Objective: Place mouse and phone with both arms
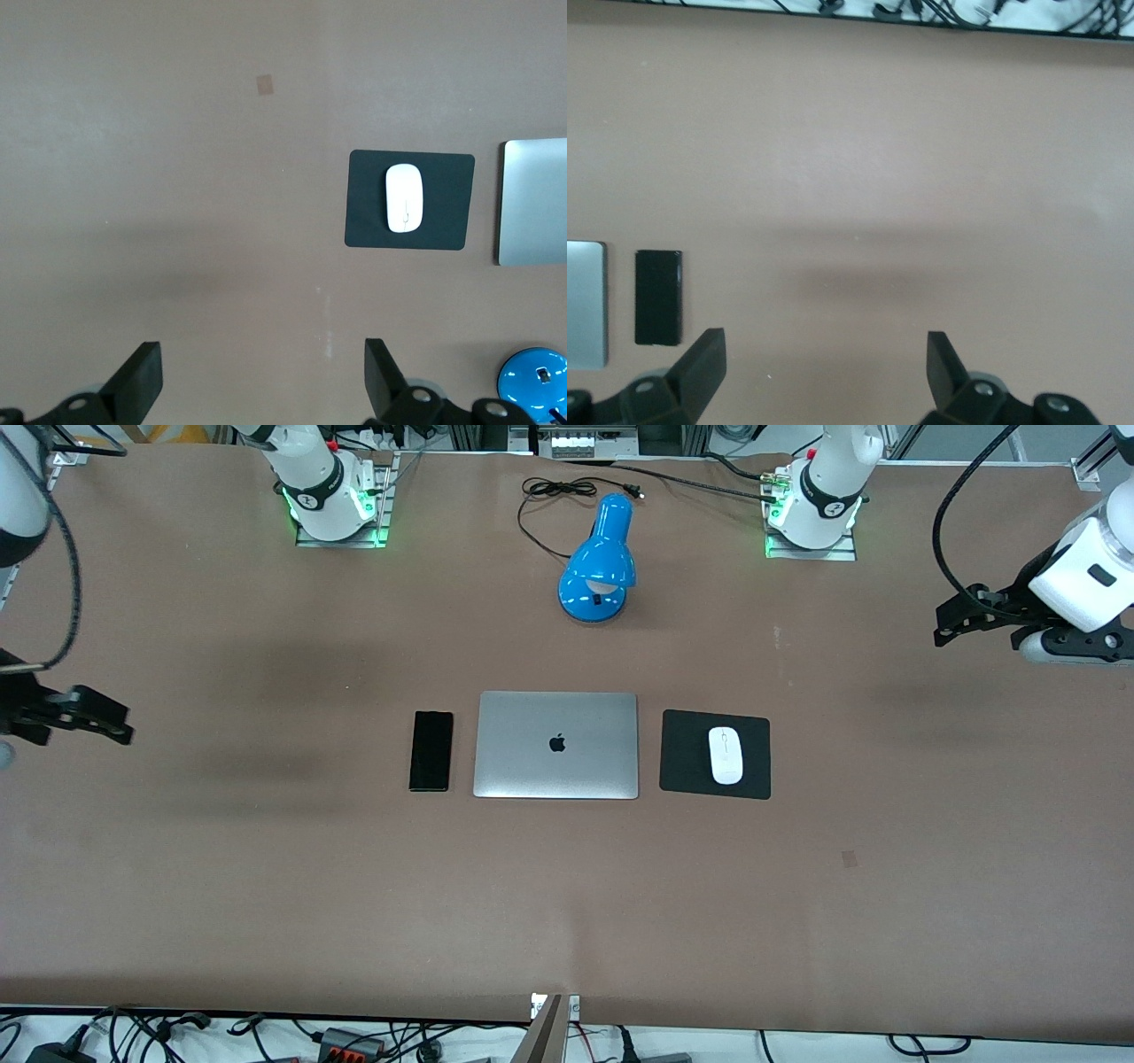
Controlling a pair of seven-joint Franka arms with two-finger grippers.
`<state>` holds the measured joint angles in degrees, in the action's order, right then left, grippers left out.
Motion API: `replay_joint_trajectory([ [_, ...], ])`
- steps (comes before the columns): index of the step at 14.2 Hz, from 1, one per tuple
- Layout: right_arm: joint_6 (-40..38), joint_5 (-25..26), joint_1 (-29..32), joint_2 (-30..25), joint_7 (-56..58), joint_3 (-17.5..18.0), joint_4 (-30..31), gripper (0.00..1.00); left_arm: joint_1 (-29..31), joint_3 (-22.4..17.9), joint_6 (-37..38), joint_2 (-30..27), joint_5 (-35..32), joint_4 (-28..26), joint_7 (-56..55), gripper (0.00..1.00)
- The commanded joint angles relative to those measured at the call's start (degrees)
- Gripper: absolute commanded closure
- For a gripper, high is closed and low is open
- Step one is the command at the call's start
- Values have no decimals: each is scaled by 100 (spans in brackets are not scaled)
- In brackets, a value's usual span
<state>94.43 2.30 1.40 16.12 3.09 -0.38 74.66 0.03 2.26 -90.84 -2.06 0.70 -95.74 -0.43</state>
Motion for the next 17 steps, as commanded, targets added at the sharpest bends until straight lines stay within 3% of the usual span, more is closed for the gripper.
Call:
replay_joint_trajectory([
  [1,-302,-62,-43,-372,-62,3,364,0,58,134,84,136,-44,222,88,0],
  [4,-162,-54,-34,-705,-63,-6,803,0,58,134,84,118,-35,240,17,0],
  [8,523,8,-43,-1654,17,3,2270,0,58,135,111,118,-26,293,8,0],
  [11,533,8,-43,-1875,17,3,2562,0,58,134,111,118,-35,293,8,0],
  [17,577,-1,-52,-1876,25,12,2545,0,58,126,111,127,-26,293,8,0],
])
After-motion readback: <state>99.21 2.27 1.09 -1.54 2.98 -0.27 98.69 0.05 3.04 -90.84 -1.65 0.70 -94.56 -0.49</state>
